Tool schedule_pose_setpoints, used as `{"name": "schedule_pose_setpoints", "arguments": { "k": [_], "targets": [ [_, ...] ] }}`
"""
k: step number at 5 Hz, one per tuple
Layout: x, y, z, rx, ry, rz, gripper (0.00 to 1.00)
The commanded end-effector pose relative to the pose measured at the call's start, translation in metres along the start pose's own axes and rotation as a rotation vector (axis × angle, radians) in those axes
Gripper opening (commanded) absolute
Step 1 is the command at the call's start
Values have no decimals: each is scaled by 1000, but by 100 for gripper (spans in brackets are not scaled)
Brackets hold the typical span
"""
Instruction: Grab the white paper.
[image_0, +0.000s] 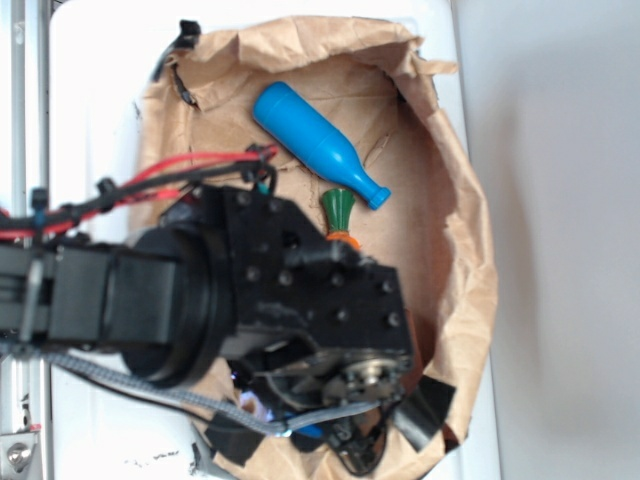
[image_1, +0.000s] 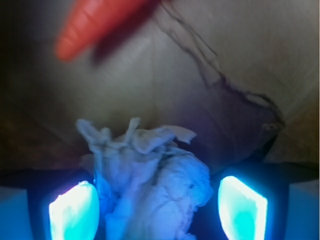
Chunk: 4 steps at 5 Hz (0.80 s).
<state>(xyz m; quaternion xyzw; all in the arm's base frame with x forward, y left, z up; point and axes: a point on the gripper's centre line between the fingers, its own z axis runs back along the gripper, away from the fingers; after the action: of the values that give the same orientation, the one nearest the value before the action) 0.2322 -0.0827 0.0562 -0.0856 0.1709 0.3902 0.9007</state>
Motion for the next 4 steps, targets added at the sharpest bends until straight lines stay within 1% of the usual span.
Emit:
{"name": "schedule_pose_setpoints", "arguments": {
  "k": [1,2,3,4],
  "targets": [
    [2,-4,-27,9,-31,-55,100],
    [9,-2,-34,19,-83,-27,0],
    [18,0,-37,36,-84,-13,0],
    [18,0,-25,9,-94,-18,0]
  ]
}}
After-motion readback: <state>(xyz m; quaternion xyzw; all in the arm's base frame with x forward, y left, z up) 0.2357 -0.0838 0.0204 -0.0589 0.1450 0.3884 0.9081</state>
